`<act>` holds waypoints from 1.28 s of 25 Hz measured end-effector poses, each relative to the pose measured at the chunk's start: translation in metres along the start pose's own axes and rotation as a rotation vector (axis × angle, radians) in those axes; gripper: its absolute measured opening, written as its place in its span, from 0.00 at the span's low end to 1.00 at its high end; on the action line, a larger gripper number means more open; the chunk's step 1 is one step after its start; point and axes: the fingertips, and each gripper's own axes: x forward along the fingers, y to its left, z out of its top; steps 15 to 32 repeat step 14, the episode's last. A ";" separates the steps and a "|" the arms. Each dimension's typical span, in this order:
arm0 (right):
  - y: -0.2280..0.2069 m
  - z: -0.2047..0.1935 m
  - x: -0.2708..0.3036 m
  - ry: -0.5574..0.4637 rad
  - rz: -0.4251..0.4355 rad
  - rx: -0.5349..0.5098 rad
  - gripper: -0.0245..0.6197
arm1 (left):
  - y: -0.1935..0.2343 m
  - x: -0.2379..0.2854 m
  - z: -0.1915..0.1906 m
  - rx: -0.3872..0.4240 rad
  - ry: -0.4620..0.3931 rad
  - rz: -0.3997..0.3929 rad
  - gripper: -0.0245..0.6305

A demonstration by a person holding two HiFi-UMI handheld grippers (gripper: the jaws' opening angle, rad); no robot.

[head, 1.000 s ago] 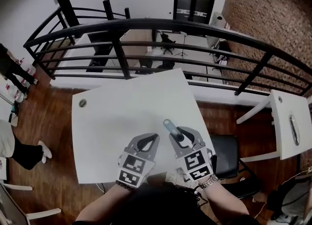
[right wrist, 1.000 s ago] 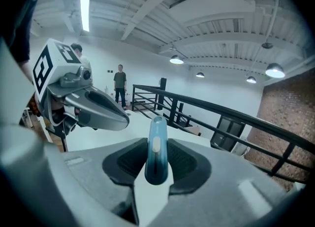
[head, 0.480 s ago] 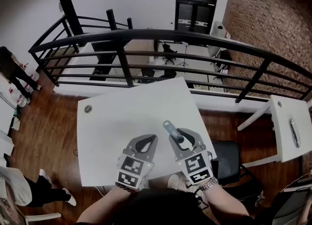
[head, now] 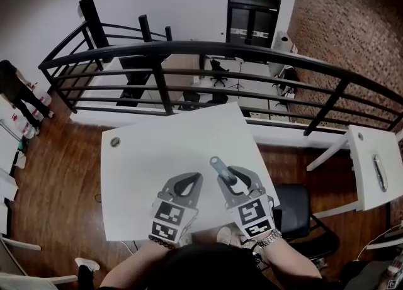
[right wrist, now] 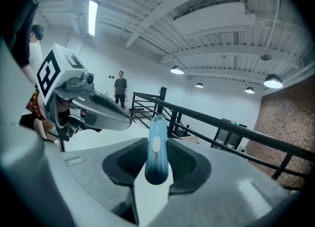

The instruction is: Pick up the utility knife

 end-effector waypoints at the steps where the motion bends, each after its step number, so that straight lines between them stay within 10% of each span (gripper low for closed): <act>1: 0.000 -0.001 0.000 0.000 0.000 -0.001 0.22 | 0.000 0.000 0.000 -0.001 -0.001 0.000 0.06; 32: -0.006 0.001 0.009 0.005 0.004 -0.005 0.22 | 0.003 0.008 0.003 -0.015 -0.001 -0.010 0.06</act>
